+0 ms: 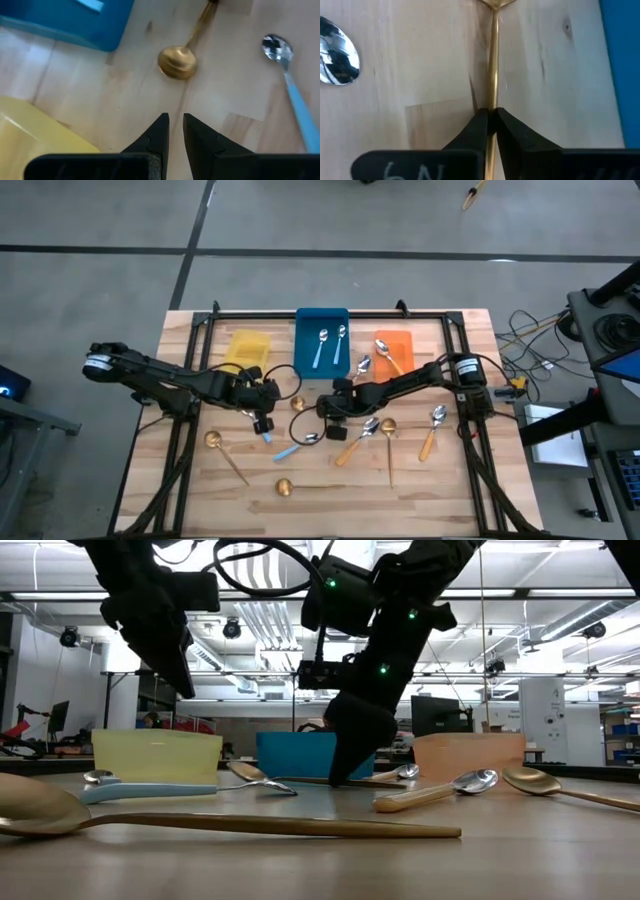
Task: Sort silverware by color (type)
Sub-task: Put the gold spoon into the yellow bin
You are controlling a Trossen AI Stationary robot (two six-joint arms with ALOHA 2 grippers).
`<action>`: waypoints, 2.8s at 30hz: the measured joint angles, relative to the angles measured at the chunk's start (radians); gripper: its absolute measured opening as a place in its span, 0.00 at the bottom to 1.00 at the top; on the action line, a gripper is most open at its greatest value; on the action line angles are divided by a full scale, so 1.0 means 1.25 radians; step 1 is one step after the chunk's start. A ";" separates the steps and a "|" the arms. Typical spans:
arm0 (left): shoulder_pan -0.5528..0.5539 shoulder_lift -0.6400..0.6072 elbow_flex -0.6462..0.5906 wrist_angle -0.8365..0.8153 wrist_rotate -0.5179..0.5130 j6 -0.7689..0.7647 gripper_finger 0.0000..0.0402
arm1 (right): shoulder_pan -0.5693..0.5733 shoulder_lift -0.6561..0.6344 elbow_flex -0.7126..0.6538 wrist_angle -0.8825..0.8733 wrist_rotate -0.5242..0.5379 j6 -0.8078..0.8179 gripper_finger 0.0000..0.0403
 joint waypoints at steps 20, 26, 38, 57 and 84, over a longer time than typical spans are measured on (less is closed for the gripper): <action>-0.009 -0.230 0.000 0.204 -0.136 0.221 0.09 | -0.001 -0.242 -0.026 0.001 0.018 -0.110 0.03; -0.009 -0.296 -0.029 0.282 -0.136 0.264 0.09 | -0.004 -0.363 -0.152 0.200 0.054 -0.133 0.03; -0.009 -0.301 -0.254 0.824 -0.134 0.358 0.09 | -0.006 -0.423 -0.359 0.858 0.156 -0.242 0.03; 0.002 -0.151 -0.267 1.120 -0.167 0.390 0.09 | 0.012 -0.256 -0.237 1.035 0.151 -0.360 0.03; 0.002 -0.151 -0.260 1.107 -0.144 0.362 0.39 | 0.019 -0.249 -0.223 1.034 0.156 -0.404 0.03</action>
